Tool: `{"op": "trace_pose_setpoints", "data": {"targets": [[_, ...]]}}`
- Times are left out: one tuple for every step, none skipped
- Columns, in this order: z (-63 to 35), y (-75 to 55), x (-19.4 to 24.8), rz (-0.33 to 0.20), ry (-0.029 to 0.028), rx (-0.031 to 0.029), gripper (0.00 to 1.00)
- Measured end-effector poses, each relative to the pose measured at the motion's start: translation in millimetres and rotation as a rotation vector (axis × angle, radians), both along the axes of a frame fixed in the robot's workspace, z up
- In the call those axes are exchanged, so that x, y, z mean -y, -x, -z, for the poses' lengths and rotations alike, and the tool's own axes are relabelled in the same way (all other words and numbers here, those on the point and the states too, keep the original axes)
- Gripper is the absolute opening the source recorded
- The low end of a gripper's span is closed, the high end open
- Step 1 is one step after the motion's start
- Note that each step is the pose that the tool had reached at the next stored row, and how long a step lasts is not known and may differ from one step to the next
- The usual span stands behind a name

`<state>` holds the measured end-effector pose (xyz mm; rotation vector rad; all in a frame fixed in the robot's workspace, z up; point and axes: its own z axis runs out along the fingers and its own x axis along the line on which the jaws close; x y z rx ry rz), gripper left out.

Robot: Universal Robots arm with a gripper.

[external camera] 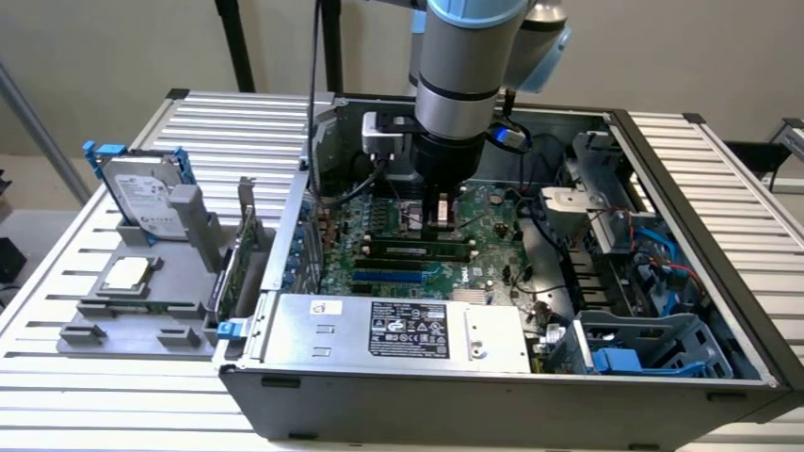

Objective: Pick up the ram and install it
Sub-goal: 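Press down the ram until it locks into place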

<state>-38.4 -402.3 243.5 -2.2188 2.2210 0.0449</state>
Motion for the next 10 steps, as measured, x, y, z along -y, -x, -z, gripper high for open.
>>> {"op": "trace_pose_setpoints", "data": {"targets": [[0.0,0.0,0.0,0.0,0.0,0.0,0.11],[0.0,0.0,0.0,0.0,0.0,0.0,0.11],[0.0,0.0,0.0,0.0,0.0,0.0,0.11],[0.0,0.0,0.0,0.0,0.0,0.0,0.11],[0.1,0.1,0.0,0.0,0.0001,-0.0001,0.11],[0.6,0.6,0.0,0.0,0.0,0.0,0.11],[1.4,0.8,0.0,0.0,0.0002,-0.0001,0.11],[2.5,1.2,-0.1,0.0,0.0001,0.0,0.11],[3.5,1.6,-0.1,0.0,0.0,0.0,0.11],[4.5,1.9,-0.2,0.0,-0.0001,0.0,0.11]]}}
